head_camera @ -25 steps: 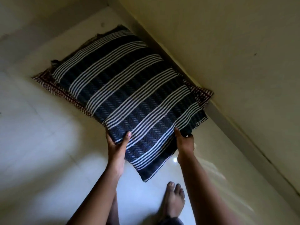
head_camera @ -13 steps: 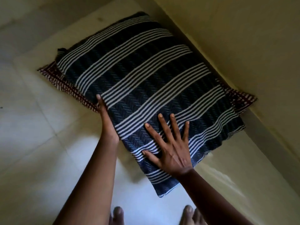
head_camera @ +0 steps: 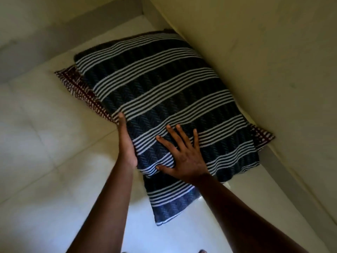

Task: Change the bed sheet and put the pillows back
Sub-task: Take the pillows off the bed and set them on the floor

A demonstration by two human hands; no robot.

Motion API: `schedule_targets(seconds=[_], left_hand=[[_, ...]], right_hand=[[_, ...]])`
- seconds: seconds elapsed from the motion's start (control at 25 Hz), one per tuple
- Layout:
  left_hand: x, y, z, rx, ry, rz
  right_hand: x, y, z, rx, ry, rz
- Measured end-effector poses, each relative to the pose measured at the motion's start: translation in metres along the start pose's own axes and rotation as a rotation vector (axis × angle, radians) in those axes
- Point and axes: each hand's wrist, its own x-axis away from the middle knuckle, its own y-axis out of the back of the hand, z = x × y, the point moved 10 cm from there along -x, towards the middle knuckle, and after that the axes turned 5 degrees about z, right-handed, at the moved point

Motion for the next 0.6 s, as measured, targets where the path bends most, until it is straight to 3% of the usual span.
schedule_targets(seconds=[0.12, 0.2, 0.36, 0.48, 0.6], left_hand=[[0.065, 0.010, -0.019, -0.288, -0.065, -0.256], [0.105, 0.005, -0.033, -0.486, -0.048, -0.340], [0.195, -0.009, -0.078, -0.760, 0.119, -0.264], [0.270, -0.019, -0.115, -0.961, 0.275, -0.134], [0.367, -0.029, -0.148, -1.109, 0.355, -0.027]], right_hand=[[-0.005, 0.007, 0.008, 0.029, -0.043, 0.376], [0.001, 0.021, 0.015, -0.096, -0.135, 0.599], [0.030, 0.126, 0.056, -0.486, -0.399, 0.478], [0.082, 0.202, 0.105, -0.478, -0.440, 0.610], [0.140, 0.282, 0.152, -0.493, -0.498, 0.601]])
